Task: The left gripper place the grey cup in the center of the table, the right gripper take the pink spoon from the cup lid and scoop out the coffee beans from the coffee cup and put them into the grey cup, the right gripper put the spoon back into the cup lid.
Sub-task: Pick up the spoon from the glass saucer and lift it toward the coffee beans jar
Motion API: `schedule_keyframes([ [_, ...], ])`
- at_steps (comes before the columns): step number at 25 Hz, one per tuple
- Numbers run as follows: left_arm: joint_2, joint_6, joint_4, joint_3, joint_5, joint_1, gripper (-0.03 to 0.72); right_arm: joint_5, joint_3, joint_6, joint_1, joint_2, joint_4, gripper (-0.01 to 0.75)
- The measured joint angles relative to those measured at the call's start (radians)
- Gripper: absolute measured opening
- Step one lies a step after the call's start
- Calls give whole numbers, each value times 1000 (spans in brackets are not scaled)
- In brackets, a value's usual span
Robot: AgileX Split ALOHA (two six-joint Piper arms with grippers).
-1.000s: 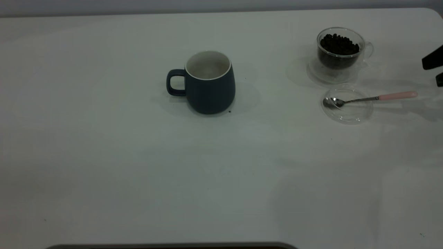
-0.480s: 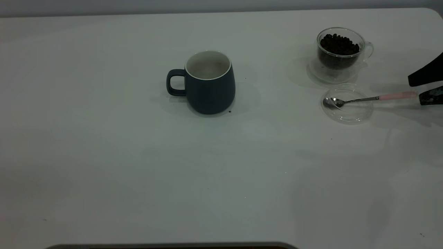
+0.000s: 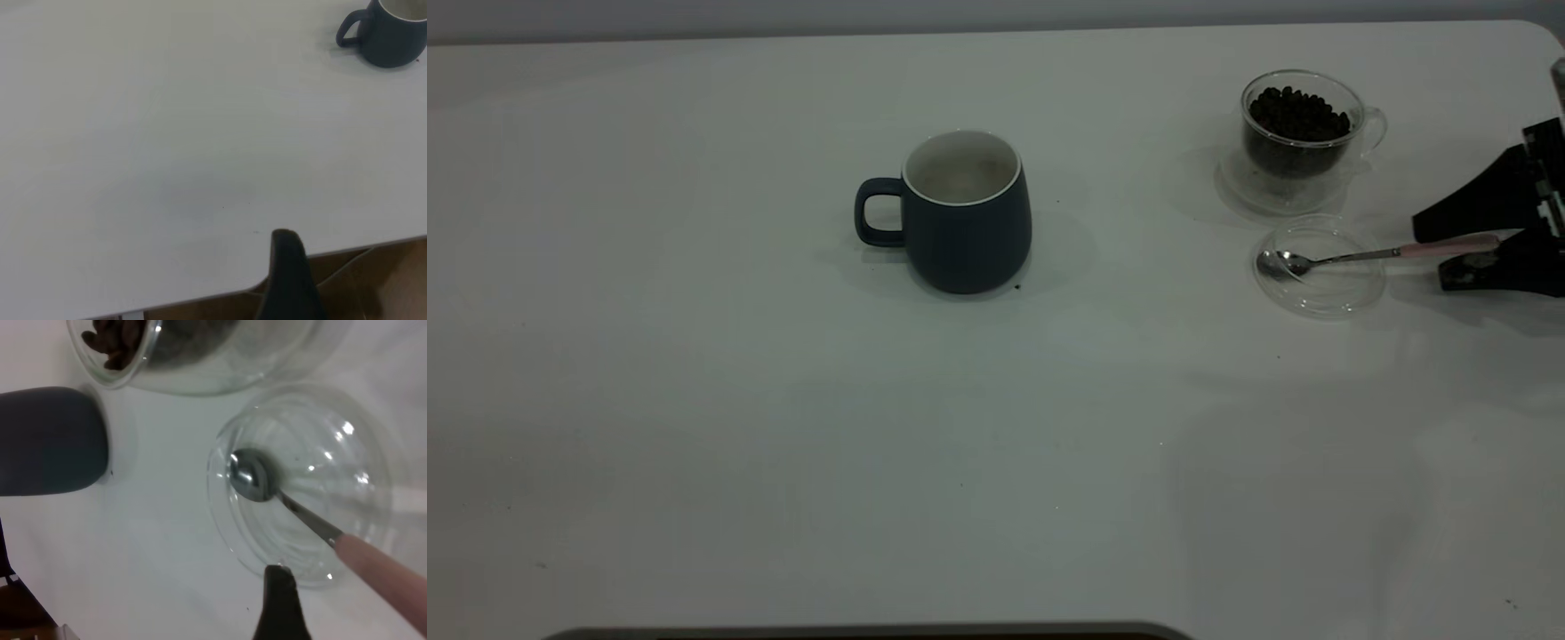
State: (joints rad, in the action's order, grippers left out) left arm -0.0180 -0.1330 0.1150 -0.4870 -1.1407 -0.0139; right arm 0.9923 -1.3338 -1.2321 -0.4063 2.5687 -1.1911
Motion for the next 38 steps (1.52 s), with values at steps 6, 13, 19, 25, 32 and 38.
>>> schedule_keyframes([
  [6,0,0,0,0,0,0,567,-6,0,-12,18,0,-18,589],
  [13,0,0,0,0,0,0,567,-11,0,-16,18,0,-19,495],
  [19,0,-1,0,0,0,0,567,-11,0,-16,18,0,-19,303],
  [25,0,-1,0,0,0,0,567,40,0,-16,18,0,-28,101],
  [32,0,-1,0,0,0,0,567,18,-1,-20,8,-51,22,100],
  [38,0,-1,0,0,0,0,567,53,-1,-6,-8,-173,111,100],
])
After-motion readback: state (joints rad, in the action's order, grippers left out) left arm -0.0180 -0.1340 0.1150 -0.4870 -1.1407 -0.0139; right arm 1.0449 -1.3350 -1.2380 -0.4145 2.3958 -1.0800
